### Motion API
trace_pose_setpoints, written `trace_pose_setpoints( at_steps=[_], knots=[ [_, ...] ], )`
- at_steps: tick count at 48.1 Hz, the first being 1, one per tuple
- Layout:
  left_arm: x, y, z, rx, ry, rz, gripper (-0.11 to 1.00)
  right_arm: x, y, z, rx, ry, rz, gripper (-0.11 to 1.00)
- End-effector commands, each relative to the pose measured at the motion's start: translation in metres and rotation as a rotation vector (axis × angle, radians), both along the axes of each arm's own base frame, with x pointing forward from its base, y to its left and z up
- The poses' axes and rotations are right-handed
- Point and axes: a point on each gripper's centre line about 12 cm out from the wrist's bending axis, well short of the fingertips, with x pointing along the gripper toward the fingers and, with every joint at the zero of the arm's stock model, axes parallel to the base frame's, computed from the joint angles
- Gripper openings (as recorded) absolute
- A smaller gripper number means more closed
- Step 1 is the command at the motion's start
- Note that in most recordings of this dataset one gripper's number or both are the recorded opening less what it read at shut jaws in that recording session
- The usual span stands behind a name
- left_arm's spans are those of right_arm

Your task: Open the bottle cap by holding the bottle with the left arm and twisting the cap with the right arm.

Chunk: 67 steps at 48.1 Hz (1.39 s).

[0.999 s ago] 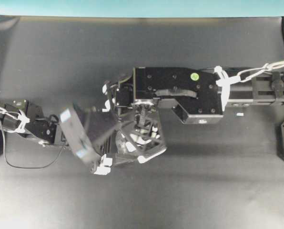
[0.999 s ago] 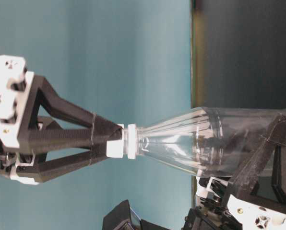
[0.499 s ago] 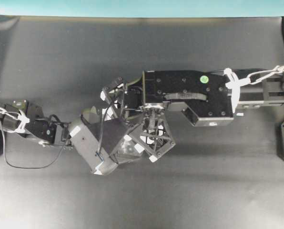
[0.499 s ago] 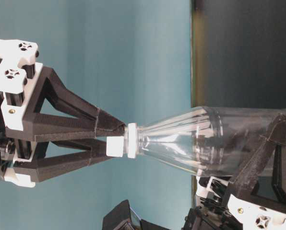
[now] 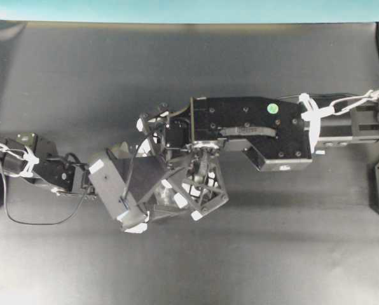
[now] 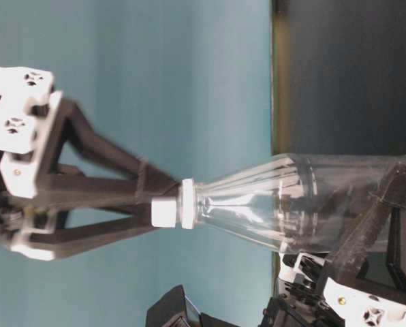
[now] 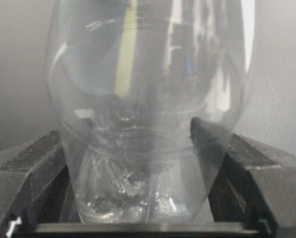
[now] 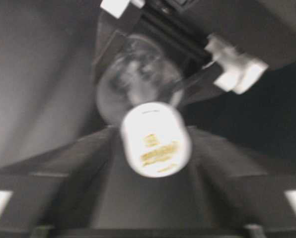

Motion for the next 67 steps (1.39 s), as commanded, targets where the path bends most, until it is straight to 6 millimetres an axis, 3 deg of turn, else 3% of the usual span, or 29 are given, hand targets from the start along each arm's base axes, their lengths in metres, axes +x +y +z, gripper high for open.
trace_pose_setpoints(
  at_steps=[1,4,7,17,29,42,67],
  knots=[
    [-0.001,-0.001,-0.002,-0.004,0.013,-0.002,0.8,-0.001,0.02,0.008,0.016,-0.034,0.004,0.66],
    [-0.001,-0.001,-0.002,-0.004,0.013,-0.002,0.8,-0.001,0.021,0.01,0.021,-0.044,-0.01,0.79],
    [-0.001,-0.001,-0.002,-0.003,0.017,-0.002,0.8,-0.001,0.022,0.012,0.023,-0.05,-0.019,0.86],
    [-0.002,-0.001,-0.004,-0.005,0.027,-0.001,0.8,-0.001,0.021,0.024,0.03,-0.08,-0.07,0.85],
    [-0.003,-0.001,-0.005,-0.004,0.033,-0.003,0.8,0.004,0.008,0.061,-0.027,-0.192,-0.16,0.85],
    [-0.004,-0.001,-0.005,-0.005,0.034,-0.001,0.8,-0.012,0.012,0.098,0.038,-0.23,-0.27,0.85],
    [-0.004,-0.002,-0.005,-0.007,0.036,-0.002,0.8,-0.056,0.008,0.11,0.248,-0.373,-0.606,0.85]
  ],
)
